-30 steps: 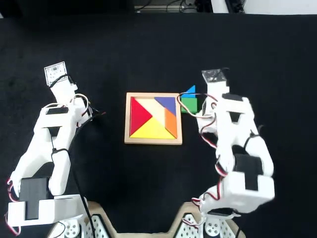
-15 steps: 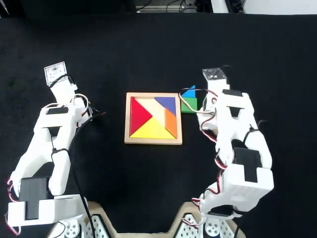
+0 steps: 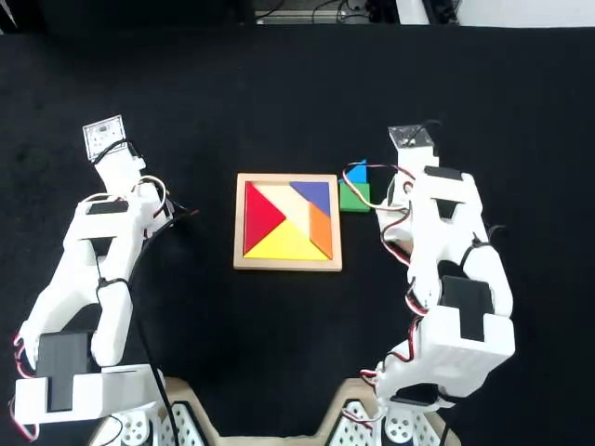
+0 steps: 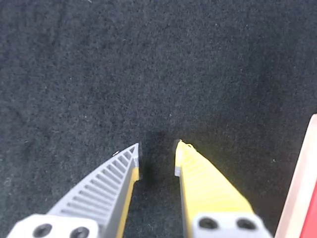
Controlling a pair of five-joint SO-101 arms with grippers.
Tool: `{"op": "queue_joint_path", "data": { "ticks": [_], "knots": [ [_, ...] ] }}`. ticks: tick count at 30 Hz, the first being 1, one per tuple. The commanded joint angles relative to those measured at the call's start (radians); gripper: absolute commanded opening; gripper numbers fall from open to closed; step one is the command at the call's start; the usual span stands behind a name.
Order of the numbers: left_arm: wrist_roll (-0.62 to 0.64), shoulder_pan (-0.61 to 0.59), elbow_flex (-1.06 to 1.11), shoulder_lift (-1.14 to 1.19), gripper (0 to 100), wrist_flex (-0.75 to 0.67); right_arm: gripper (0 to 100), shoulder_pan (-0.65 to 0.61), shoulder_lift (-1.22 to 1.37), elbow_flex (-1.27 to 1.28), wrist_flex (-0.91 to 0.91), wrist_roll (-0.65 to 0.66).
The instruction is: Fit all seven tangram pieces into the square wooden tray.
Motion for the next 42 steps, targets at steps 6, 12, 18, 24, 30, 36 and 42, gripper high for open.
{"op": "queue_joint_path", "data": {
  "ticks": [6, 12, 18, 24, 30, 36, 42],
  "knots": [
    [-0.011, -0.001, -0.005, -0.005, 13, -0.017, 3.6, -0.006, 0.002, -0.051, 0.012, 0.003],
    [-0.011, -0.001, -0.005, -0.005, 13, -0.017, 3.8, -0.009, -0.064, -0.045, 0.026, 0.002],
    [-0.011, -0.001, -0.005, -0.005, 13, -0.017, 6.4, -0.046, -0.163, -0.047, 0.150, 0.069],
    [-0.011, -0.001, -0.005, -0.005, 13, -0.017, 24.2, -0.098, -0.297, 0.007, 0.239, 0.138],
    [-0.011, -0.001, -0.005, -0.005, 13, -0.017, 24.4, -0.092, -0.366, 0.160, 0.155, 0.181],
    [-0.011, -0.001, -0.005, -0.005, 13, -0.017, 24.6, -0.091, -0.364, 0.306, 0.025, 0.305],
    [-0.011, -0.001, -0.005, -0.005, 13, -0.017, 24.7, -0.063, -0.363, 0.298, -0.034, 0.304]
  ]
}}
